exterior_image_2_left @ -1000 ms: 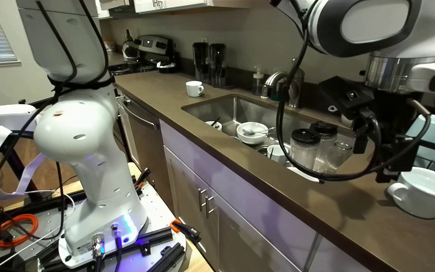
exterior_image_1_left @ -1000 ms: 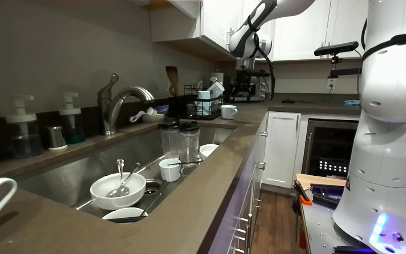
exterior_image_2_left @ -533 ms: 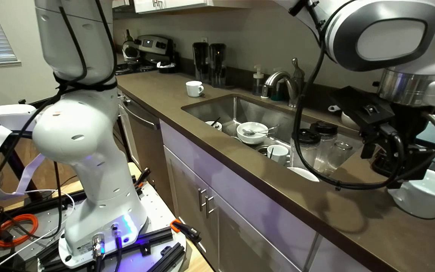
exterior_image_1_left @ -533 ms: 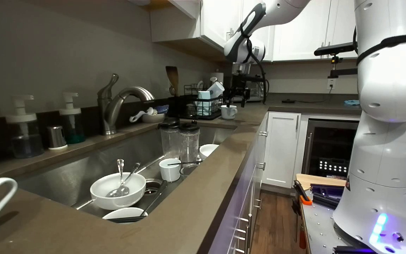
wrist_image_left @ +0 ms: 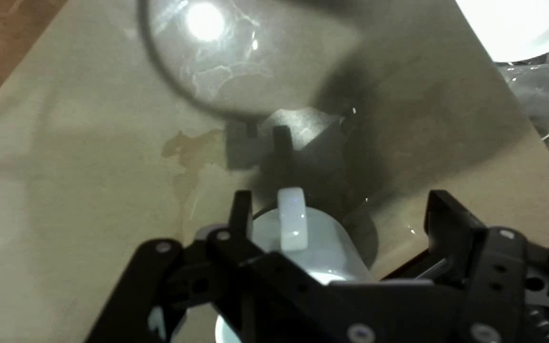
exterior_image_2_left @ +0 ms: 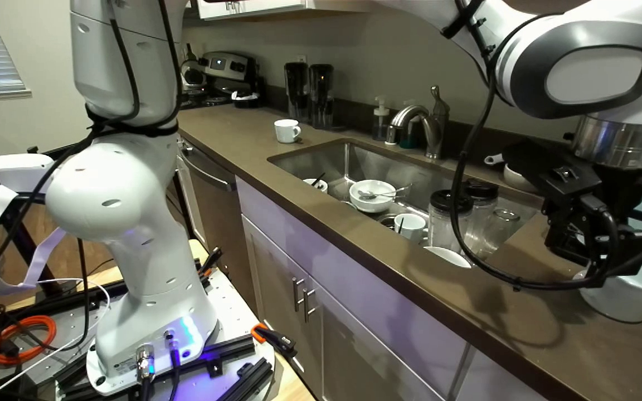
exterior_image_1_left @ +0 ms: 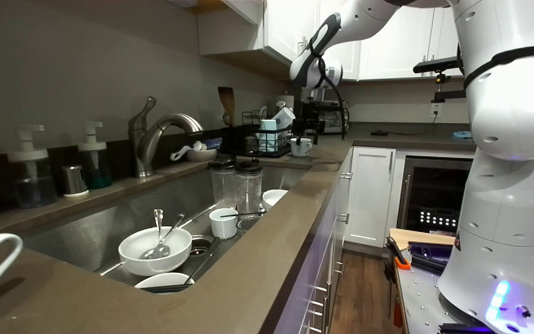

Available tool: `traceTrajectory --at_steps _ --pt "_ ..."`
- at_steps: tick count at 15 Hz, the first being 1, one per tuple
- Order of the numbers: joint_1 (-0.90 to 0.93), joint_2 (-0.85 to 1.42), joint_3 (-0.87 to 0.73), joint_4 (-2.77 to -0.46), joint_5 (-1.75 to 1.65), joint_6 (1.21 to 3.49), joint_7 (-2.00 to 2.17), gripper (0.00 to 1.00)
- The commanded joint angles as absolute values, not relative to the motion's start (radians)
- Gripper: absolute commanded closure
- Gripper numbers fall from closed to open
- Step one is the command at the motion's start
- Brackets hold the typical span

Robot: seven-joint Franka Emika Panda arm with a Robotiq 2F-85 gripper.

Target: Pick the mug to the right of the sink, empty its content into the sink, then put it on the left side of the sink counter

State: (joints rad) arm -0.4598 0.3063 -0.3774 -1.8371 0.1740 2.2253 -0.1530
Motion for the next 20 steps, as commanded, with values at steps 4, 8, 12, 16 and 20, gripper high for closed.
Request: traceTrajectory --at_steps 4,8,12,16,20 --pt "-0.510 0.369 -0.349 -1.771 0.200 2.210 -0.185 0.00" --pt "-0.522 0.389 -0.336 -1.762 0.200 2.211 -0.186 0.40" --pt "-0.526 0.396 -0.328 -1.758 0.199 2.212 -0.186 0.65" --pt "-0.532 0.401 -0.325 -1.749 0.198 2.210 -0.185 0.61" --pt "-0.533 0.411 -0.323 -1.741 0.197 2.210 -0.182 0.56"
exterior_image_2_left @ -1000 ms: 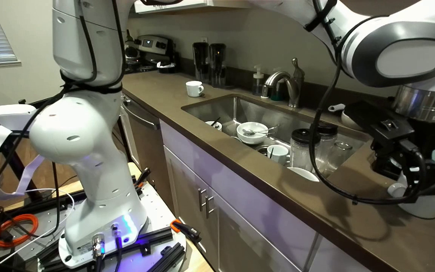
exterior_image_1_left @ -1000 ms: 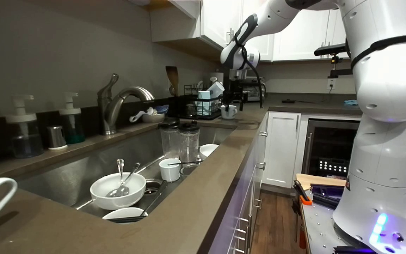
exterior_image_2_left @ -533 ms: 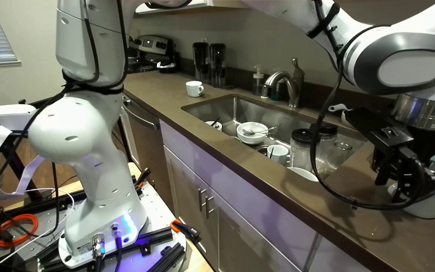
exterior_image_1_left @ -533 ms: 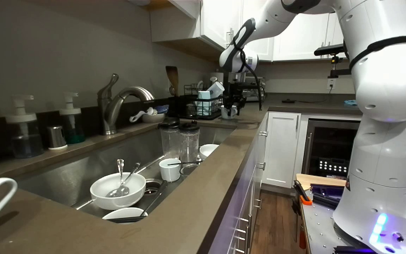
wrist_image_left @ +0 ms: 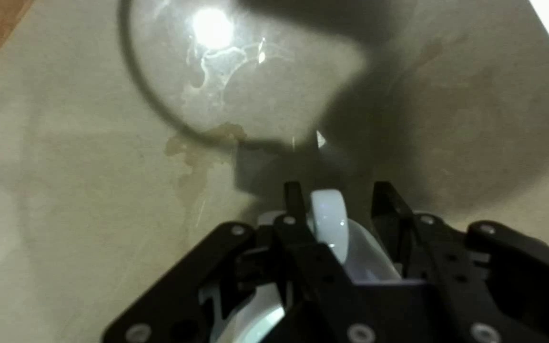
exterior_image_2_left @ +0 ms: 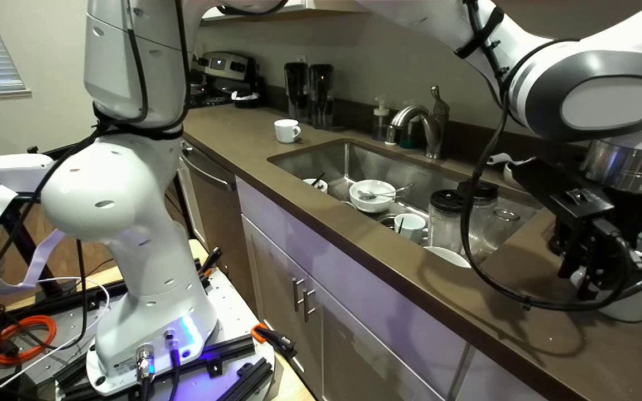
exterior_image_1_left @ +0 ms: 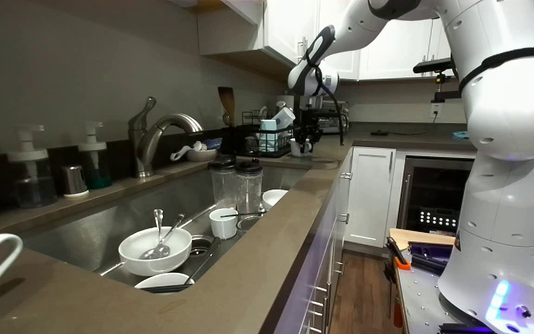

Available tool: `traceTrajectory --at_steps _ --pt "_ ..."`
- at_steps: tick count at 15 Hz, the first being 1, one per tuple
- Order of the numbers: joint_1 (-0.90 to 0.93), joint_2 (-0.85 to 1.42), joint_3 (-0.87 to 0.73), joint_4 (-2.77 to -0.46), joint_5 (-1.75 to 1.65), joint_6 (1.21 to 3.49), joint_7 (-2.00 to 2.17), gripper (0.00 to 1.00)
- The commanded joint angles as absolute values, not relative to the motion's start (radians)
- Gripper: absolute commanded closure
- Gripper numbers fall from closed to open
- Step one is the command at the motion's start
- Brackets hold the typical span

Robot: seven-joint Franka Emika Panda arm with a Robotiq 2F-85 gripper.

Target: Pick the mug to the right of the sink, empty its content into the sink, then put it on the left side of the sink counter

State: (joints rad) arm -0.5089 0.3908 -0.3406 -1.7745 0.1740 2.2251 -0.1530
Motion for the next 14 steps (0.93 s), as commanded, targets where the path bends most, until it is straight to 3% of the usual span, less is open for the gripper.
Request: traceTrajectory --at_steps 1,2,3,5,10,11,14 --pt "-0.533 0.413 -0.323 -1.739 0.197 2.210 -0.182 0.65" --pt "-0.533 0.415 -0.323 -1.737 0.197 2.209 -0.181 0.69" --pt "-0.534 0.416 -0.322 -1.736 0.197 2.209 -0.182 0.86" --pt "-0.535 0.418 -0.323 -1.735 0.196 2.209 -0.181 0.99" --pt "-0.537 0.416 -0.325 -1.733 0.194 2.206 -0.179 0.96" --pt "-0.537 0.416 -0.325 -1.732 0.194 2.205 -0.178 0.60" --pt "-0.540 0.417 -0.327 -1.729 0.193 2.204 -0.175 0.45"
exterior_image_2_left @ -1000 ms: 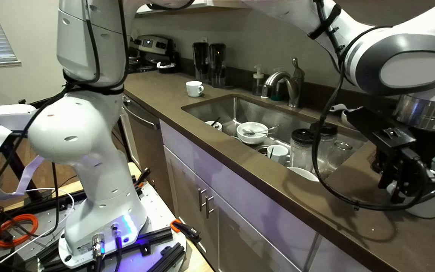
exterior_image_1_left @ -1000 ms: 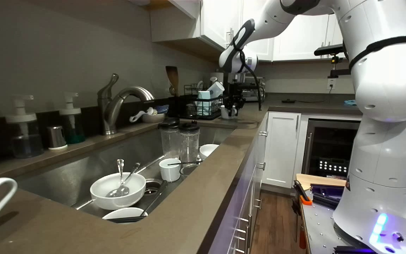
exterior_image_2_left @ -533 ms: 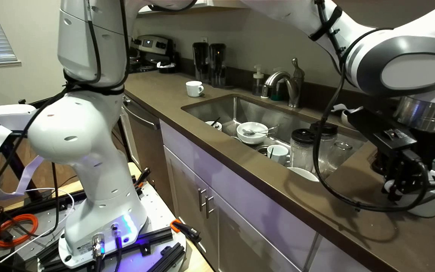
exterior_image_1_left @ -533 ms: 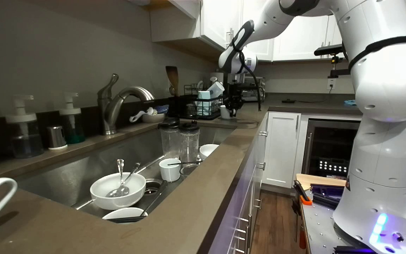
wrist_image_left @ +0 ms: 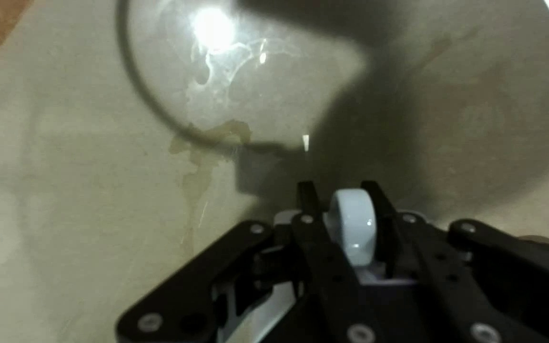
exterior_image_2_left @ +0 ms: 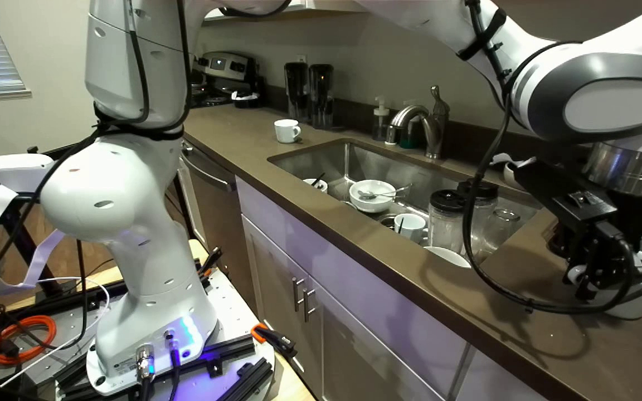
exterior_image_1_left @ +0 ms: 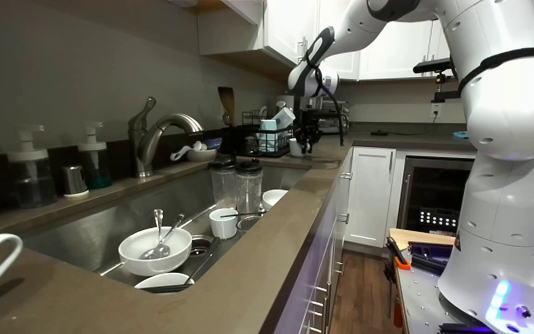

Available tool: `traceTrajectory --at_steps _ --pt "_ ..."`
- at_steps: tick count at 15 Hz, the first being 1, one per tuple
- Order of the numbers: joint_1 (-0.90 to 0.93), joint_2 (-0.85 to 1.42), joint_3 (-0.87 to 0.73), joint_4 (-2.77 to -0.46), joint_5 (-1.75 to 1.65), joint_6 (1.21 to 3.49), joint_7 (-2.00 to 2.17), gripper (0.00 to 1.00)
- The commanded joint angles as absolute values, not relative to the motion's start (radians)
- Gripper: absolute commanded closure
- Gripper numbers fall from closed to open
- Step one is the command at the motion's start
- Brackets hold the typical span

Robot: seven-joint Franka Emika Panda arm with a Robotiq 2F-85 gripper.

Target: Pick the mug to the right of the sink, empty its content into the sink, then put it on the left side of the sink counter

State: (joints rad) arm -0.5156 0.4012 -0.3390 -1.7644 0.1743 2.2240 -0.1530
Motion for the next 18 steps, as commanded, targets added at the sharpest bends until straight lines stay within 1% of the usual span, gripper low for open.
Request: traceTrajectory --at_steps 1,3,4,5,6,7,8,12,14,15,18 --pt "-0.542 0.417 -0.327 -1.728 0.193 2.204 -0.175 0.40" --pt "-0.545 0.417 -0.327 -1.725 0.193 2.204 -0.175 0.29" --pt "-0.545 0.416 -0.327 -1.724 0.192 2.204 -0.175 0.31" --pt "-0.546 0.417 -0.327 -1.722 0.193 2.204 -0.176 0.53" --pt "-0.546 0.417 -0.326 -1.720 0.194 2.204 -0.176 0.60" --pt "-0.546 0.417 -0.325 -1.718 0.195 2.203 -0.176 0.61" --pt "-0.546 0.418 -0.325 -1.717 0.194 2.203 -0.176 0.67" --pt "-0.546 0.417 -0.326 -1.713 0.192 2.201 -0.175 0.95" --pt "-0.545 0.415 -0.327 -1.712 0.190 2.199 -0.172 1.00" --pt "-0.545 0.413 -0.328 -1.713 0.188 2.196 -0.170 0.97" --pt "-0.541 0.397 -0.333 -1.727 0.180 2.185 -0.165 0.96"
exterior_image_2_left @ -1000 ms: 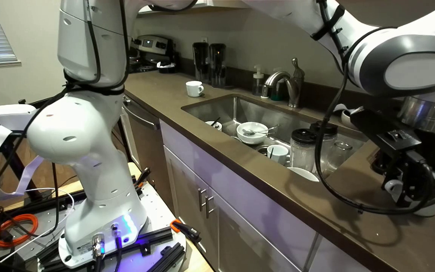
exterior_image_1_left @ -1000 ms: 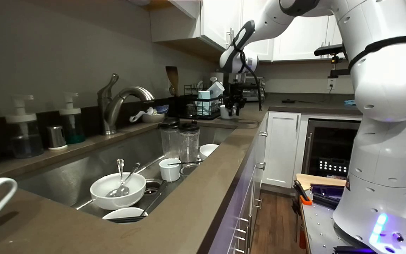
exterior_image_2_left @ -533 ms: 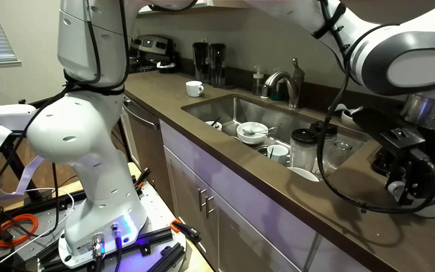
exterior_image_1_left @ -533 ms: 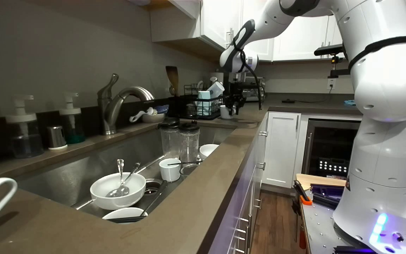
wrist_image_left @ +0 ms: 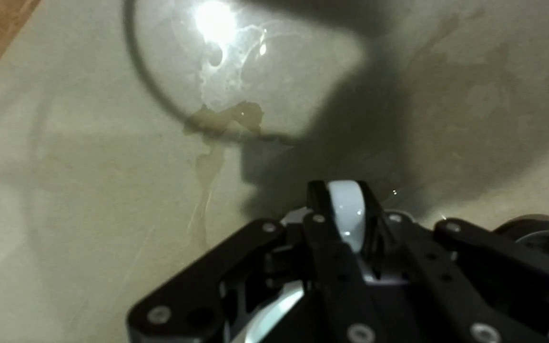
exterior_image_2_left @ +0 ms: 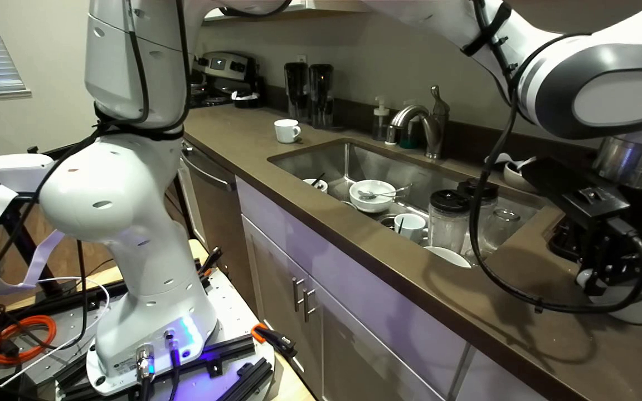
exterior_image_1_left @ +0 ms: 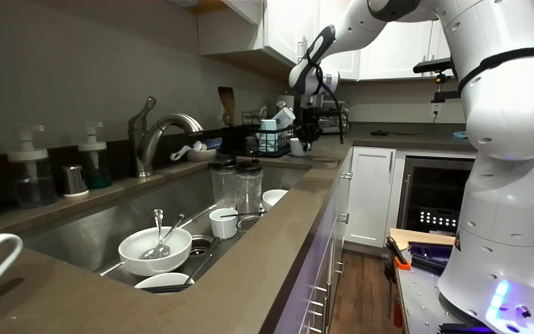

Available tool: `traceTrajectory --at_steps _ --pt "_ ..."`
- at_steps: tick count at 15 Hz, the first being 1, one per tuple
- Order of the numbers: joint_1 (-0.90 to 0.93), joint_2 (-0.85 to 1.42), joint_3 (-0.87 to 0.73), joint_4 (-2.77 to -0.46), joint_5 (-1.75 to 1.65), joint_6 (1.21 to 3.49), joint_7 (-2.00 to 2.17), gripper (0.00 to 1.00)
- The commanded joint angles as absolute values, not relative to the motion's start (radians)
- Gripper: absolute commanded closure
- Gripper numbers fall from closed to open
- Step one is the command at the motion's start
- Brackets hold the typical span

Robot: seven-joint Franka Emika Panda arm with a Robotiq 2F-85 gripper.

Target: Pick the mug to the right of the sink, empty its content into the sink, then put it on the left side of the sink counter

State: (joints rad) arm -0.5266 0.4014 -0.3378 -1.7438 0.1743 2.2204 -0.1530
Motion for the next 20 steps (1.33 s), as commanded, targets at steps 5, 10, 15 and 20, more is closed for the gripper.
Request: traceTrajectory --at_steps 5,10,15,20 --pt "-0.529 0.356 -0.346 -1.785 0.155 2.216 -0.158 0.96" --pt "-0.526 0.314 -0.359 -1.829 0.142 2.202 -0.161 0.96" --pt "-0.521 0.273 -0.372 -1.853 0.130 2.187 -0.160 0.96" --pt "-0.519 0.258 -0.378 -1.816 0.118 2.156 -0.158 0.96"
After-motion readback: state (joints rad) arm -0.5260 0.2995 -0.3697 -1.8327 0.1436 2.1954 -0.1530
